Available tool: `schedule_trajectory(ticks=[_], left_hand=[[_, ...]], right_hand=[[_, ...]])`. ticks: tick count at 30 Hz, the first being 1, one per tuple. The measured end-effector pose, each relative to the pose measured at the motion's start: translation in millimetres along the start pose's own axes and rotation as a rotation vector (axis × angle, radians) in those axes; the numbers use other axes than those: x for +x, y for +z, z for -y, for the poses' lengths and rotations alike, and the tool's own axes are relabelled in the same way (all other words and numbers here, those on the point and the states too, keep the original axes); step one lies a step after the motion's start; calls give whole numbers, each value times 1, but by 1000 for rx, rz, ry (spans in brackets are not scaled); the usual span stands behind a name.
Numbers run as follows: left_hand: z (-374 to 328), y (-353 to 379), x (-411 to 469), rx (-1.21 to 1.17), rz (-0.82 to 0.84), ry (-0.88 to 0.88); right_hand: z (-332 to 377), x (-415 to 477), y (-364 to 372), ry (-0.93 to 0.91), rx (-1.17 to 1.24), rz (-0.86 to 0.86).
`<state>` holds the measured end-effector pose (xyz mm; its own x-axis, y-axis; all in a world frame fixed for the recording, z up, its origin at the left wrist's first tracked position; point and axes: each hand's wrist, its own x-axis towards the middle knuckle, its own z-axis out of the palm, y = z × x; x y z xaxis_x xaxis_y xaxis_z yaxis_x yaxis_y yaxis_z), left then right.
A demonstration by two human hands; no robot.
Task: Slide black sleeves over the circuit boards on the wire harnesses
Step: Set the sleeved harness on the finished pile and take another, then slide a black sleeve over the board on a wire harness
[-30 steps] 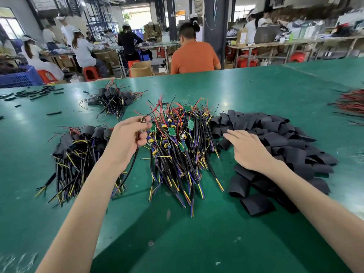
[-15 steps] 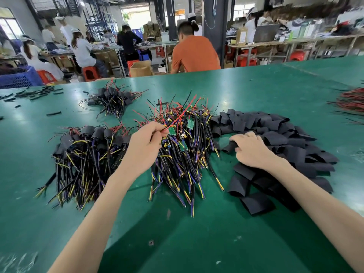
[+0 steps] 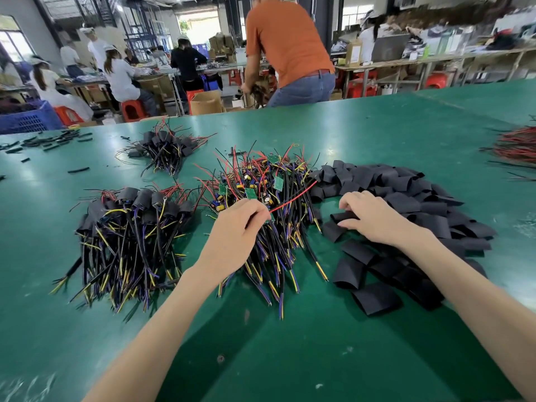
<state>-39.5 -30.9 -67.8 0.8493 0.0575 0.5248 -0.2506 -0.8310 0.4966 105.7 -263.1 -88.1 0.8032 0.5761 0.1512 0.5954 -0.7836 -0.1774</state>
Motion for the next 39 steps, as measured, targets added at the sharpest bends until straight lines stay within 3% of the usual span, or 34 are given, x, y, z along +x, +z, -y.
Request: schedule_trajectory(ticks=[5, 9, 13, 18, 30, 39], left_hand=[[2, 1, -1, 16, -10, 68], [4, 5, -2, 30, 4, 57], [2, 3, -2, -6, 11, 74], [2, 5, -2, 14, -1, 49], [4, 5, -5, 75, -15, 66], [5, 5, -5, 147, 6, 100]], right_hand=[[1, 1, 2, 15, -74, 82], [3, -2, 1, -40, -76, 3], [12, -8, -6, -20, 220, -225], [28, -19, -9, -50, 513, -153], [39, -25, -19, -194, 543, -371], [41, -27, -23, -282, 557, -408]])
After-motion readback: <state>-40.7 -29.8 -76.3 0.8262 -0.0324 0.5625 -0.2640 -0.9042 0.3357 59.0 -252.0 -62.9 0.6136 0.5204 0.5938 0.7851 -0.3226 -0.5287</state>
